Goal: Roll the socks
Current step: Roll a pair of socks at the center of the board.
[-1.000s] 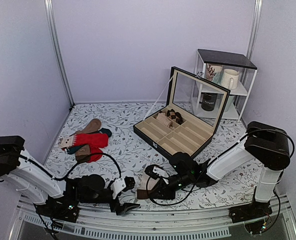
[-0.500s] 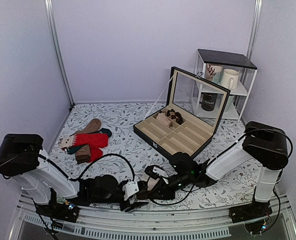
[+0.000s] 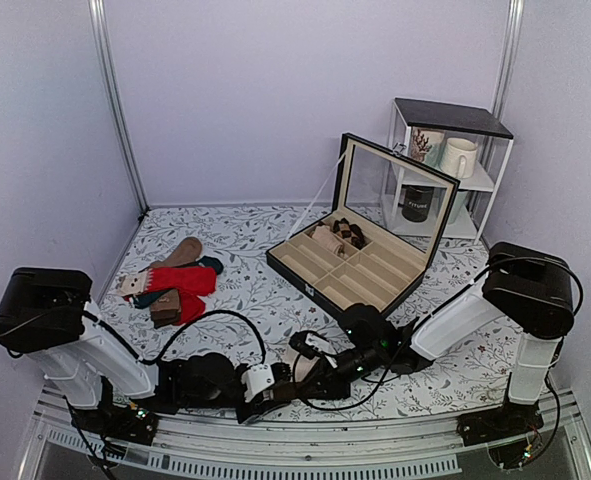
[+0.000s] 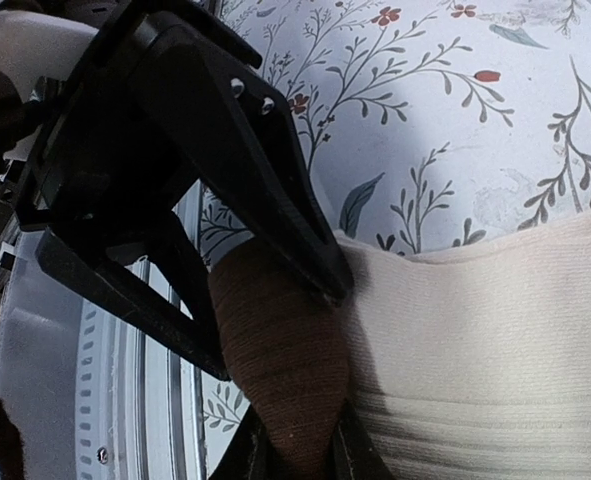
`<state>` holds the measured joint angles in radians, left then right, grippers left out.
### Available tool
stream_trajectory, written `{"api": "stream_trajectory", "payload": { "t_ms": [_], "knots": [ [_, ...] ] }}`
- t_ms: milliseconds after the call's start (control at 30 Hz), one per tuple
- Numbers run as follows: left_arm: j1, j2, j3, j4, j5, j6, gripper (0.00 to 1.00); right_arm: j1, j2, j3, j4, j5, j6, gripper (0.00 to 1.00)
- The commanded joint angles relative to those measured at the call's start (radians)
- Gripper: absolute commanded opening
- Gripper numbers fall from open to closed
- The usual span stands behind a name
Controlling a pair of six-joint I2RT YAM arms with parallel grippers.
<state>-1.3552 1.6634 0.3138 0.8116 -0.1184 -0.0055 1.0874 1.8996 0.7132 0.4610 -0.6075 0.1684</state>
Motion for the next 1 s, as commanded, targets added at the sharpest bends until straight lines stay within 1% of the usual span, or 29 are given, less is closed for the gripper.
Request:
{"api": "stream_trajectory", "payload": {
  "t_ms": [0, 33, 67, 100, 167, 200, 300, 400, 467, 533, 633, 767, 833, 900, 967],
  "knots": [
    [-0.012, 0.015, -0.008, 0.019, 0.007, -0.011, 0.43, 0.004, 0.088, -0.057, -0.249, 0.033, -0.001, 0.17],
    [-0.012, 0.014, -0.008, 0.018, 0.010, -0.012, 0.39, 0.004, 0.090, -0.056, -0.251, 0.032, -0.001, 0.17],
    [-0.011, 0.014, -0.008, 0.016, 0.013, -0.012, 0.33, 0.004, 0.092, -0.054, -0.252, 0.032, -0.001, 0.17],
    [-0.011, 0.015, -0.006, 0.013, 0.014, -0.012, 0.22, 0.003, 0.095, -0.052, -0.253, 0.031, -0.001, 0.17],
    [-0.012, 0.018, -0.005, 0.012, 0.021, -0.014, 0.09, 0.003, 0.101, -0.048, -0.255, 0.031, -0.001, 0.17],
    [-0.012, 0.020, -0.004, 0.011, 0.023, -0.016, 0.00, 0.003, 0.103, -0.046, -0.255, 0.031, 0.000, 0.17],
    [-0.010, 0.025, 0.010, -0.010, 0.052, -0.021, 0.00, 0.003, 0.106, -0.041, -0.260, 0.034, 0.005, 0.18],
    [-0.008, 0.034, 0.045, -0.087, 0.081, -0.054, 0.00, 0.003, 0.076, -0.038, -0.264, 0.050, 0.011, 0.24],
    [-0.004, 0.034, 0.073, -0.167, 0.087, -0.104, 0.00, 0.003, 0.026, -0.032, -0.280, 0.089, 0.009, 0.29],
    [0.006, 0.035, 0.089, -0.249, 0.112, -0.164, 0.00, 0.002, -0.049, -0.028, -0.303, 0.146, 0.001, 0.36],
    [0.024, 0.046, 0.089, -0.310, 0.178, -0.254, 0.00, 0.003, -0.184, -0.045, -0.285, 0.240, -0.033, 0.42],
    [0.044, 0.076, 0.078, -0.345, 0.258, -0.332, 0.00, 0.015, -0.333, -0.124, -0.174, 0.325, -0.140, 0.50],
    [0.060, 0.097, 0.074, -0.345, 0.292, -0.360, 0.00, 0.036, -0.369, -0.168, -0.106, 0.350, -0.250, 0.51],
    [0.073, 0.120, 0.074, -0.345, 0.321, -0.381, 0.00, 0.072, -0.397, -0.233, 0.009, 0.356, -0.346, 0.52],
    [0.081, 0.138, 0.074, -0.346, 0.338, -0.398, 0.00, 0.109, -0.407, -0.290, 0.132, 0.371, -0.428, 0.55]
  ]
}}
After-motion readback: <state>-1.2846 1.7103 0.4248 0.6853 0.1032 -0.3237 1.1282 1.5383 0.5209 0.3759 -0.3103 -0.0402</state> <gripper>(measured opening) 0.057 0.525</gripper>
